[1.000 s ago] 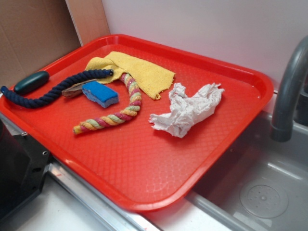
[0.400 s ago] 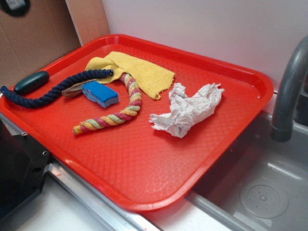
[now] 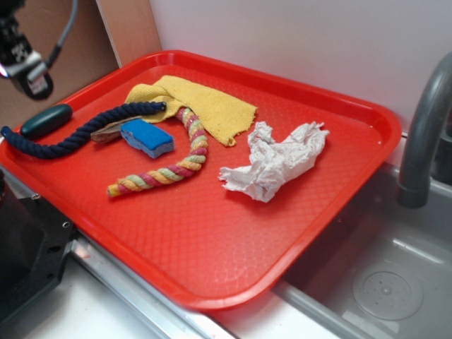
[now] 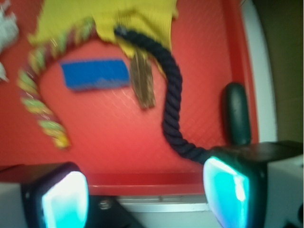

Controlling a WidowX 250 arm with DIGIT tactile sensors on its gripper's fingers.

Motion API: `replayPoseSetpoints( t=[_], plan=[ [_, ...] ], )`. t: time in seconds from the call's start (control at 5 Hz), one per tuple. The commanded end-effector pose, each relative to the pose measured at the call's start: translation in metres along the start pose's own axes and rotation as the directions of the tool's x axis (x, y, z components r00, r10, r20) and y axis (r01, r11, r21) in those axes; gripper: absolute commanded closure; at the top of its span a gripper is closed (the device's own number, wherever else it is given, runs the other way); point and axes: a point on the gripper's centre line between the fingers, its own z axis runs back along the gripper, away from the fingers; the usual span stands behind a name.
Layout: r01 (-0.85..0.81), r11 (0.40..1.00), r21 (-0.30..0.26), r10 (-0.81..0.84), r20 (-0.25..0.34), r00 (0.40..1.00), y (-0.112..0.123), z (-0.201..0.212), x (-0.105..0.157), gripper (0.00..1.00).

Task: Grab the blue rope.

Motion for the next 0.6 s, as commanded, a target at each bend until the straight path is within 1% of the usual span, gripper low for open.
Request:
replayPoseSetpoints(
  t=[0.0,0.2,0.4],
  plan=[
    [0.101,0.994,-0.036,-0.103,-0.038,0.994,0.020,-0.059,-0.006,0.00],
    [0.113,0.993,0.013,-0.113,-0.054,0.992,0.017,-0.084,0.012,0.00],
    [0.138,0.990,0.015,-0.137,-0.056,0.989,0.013,-0.096,0.020,0.00]
  ],
)
